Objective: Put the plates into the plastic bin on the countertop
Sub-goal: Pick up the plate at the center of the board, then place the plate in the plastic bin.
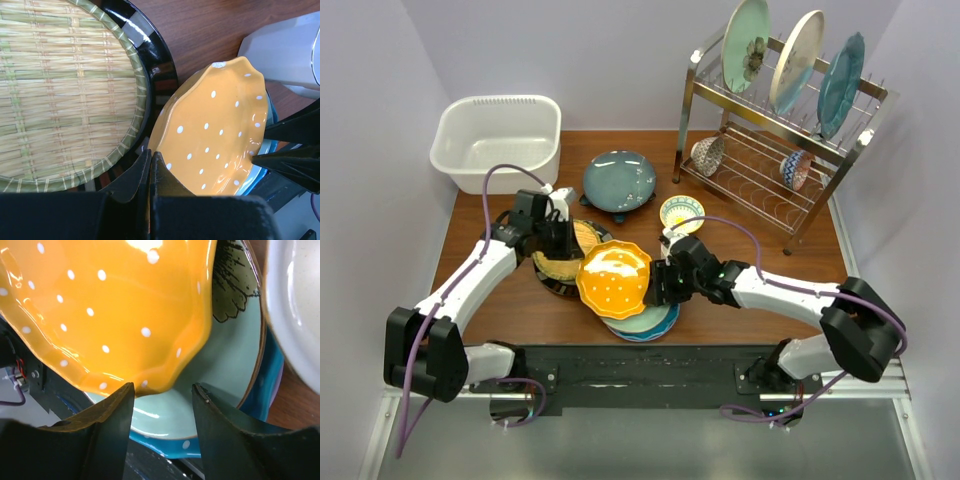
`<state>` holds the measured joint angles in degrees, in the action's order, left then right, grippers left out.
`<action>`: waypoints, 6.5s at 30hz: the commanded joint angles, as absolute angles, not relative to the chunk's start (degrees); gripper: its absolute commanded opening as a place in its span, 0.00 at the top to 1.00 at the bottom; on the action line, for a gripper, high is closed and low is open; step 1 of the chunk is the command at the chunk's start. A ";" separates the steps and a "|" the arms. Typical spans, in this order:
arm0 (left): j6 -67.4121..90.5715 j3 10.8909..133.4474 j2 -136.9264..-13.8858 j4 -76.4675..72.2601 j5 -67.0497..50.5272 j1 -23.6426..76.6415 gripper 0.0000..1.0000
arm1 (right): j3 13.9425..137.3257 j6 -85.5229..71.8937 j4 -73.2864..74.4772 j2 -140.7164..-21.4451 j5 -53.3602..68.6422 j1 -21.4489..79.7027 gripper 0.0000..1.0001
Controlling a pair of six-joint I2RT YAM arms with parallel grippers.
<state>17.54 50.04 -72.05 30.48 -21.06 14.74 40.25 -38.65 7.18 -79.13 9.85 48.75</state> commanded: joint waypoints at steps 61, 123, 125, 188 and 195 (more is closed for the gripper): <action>15.03 49.04 -74.36 29.45 -31.38 13.98 1.00 | 39.20 -41.31 -1.85 -79.02 7.65 49.57 0.46; 19.60 55.28 -70.75 26.63 -39.64 4.92 1.00 | 38.94 -35.95 -0.97 -68.82 7.21 49.57 0.01; 19.60 55.81 -70.93 26.72 -39.73 4.48 1.00 | 38.94 -36.04 -0.88 -68.99 7.29 49.57 0.01; 24.60 66.10 -71.19 24.09 -34.62 -8.08 1.00 | 39.38 -36.04 -0.70 -71.45 7.30 51.85 0.01; 28.56 66.18 -70.31 18.12 -35.07 -9.14 1.00 | 39.64 -36.04 -0.79 -71.89 7.29 51.94 0.01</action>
